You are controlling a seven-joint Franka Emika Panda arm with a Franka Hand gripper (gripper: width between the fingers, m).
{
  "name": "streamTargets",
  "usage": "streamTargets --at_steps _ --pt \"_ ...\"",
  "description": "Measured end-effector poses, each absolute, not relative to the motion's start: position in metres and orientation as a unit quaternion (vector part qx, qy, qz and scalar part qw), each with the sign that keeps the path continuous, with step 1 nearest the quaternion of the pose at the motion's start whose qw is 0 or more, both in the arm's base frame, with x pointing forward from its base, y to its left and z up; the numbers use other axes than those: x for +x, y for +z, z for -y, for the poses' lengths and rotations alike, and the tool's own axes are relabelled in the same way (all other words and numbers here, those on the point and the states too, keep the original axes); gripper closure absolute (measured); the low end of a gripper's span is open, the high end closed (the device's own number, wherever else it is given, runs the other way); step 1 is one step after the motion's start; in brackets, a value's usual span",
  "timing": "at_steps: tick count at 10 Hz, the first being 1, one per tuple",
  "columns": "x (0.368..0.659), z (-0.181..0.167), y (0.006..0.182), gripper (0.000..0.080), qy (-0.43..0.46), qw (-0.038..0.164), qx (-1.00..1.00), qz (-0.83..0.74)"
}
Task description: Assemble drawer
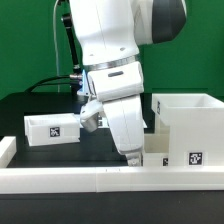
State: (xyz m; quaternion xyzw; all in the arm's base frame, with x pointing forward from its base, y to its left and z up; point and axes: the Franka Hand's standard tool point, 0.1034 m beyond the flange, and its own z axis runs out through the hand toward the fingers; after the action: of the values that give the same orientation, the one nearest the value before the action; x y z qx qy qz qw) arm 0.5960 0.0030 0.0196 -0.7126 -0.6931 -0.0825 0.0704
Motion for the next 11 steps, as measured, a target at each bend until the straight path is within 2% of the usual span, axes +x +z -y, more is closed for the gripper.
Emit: streamTargets --at_steps 7,11 --pt "0.596 -0.032 0.021 0.0151 -0.075 0.074 -0.698 0.708" --pt "0.597 -0.031 0.021 0.0151 -0.073 0.075 -0.699 0.707"
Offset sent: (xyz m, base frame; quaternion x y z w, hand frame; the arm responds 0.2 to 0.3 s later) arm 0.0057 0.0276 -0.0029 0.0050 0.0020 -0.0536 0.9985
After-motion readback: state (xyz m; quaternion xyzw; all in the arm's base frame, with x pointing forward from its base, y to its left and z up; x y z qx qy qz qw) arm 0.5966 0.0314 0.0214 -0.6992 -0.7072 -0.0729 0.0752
